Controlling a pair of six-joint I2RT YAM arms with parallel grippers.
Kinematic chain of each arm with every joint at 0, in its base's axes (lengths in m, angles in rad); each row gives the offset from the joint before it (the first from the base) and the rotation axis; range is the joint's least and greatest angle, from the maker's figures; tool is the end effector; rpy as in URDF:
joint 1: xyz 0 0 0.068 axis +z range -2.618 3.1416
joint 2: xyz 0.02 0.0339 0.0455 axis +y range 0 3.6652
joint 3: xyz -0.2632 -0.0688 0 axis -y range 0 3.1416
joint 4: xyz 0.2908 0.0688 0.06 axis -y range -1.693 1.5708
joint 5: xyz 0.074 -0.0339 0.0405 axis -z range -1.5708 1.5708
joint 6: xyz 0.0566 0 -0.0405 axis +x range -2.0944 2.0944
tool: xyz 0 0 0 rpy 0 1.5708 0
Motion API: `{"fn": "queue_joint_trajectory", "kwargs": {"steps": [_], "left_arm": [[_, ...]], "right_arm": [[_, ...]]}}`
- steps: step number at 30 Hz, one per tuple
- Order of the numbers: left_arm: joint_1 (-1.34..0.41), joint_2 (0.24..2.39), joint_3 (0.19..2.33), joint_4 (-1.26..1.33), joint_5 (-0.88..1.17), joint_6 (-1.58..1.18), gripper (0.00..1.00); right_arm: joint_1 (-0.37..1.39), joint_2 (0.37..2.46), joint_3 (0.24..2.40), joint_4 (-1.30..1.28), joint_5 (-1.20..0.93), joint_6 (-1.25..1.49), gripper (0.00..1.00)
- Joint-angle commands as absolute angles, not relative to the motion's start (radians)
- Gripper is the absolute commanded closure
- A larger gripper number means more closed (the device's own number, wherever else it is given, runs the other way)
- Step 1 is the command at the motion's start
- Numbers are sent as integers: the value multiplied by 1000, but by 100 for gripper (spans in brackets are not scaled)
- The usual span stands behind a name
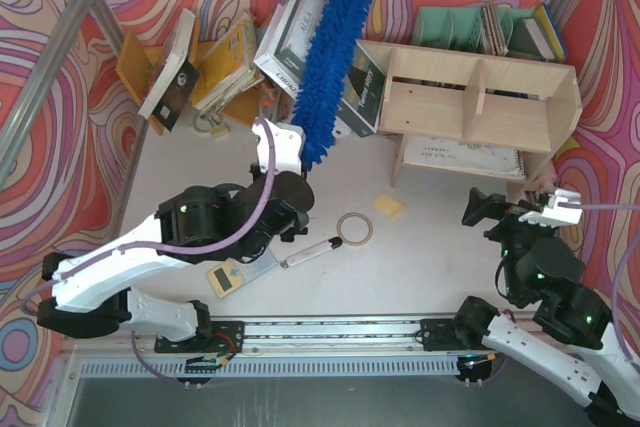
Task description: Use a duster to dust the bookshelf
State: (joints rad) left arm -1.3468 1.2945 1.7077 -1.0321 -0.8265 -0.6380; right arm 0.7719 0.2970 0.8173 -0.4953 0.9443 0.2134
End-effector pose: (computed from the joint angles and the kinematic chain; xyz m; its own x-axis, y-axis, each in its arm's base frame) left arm 0.1032 -0.2656 0.4733 -0.4177 0.0168 -0.9084 0.3469 0.9270 -0.1423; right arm 0.1022 0.0355 0.3898 0.0538 0.2256 -0.9727 0.1637 0.9590 0.2315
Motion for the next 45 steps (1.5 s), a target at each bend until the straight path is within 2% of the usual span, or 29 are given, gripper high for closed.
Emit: {"fn": "queue_joint_trajectory", "kwargs": {"steps": [1,10,19,30,41,45], "left_arm": [[-1342,1285,1741,-1009,-905,-607,100],[-1339,1369,1718,-997,-849,-622,100],[-1339,1443,1714,-976,-747,-627,100],[-1328,1349,1745,-1051,-921,-558,100],[-1285,1335,1656,-1011,-842,-595,100],[-1285,1351,1630,-996,-795,-615,100]], "right_arm": [[773,262,819,-495,945,233,2],[772,349,815,-476,925,218,2],[772,353,810,-461,946,211,2],[773,390,816,-459,956,204,2],[773,532,963,-594,1022,326,3],[772,534,913,-569,1032,334,3]]}}
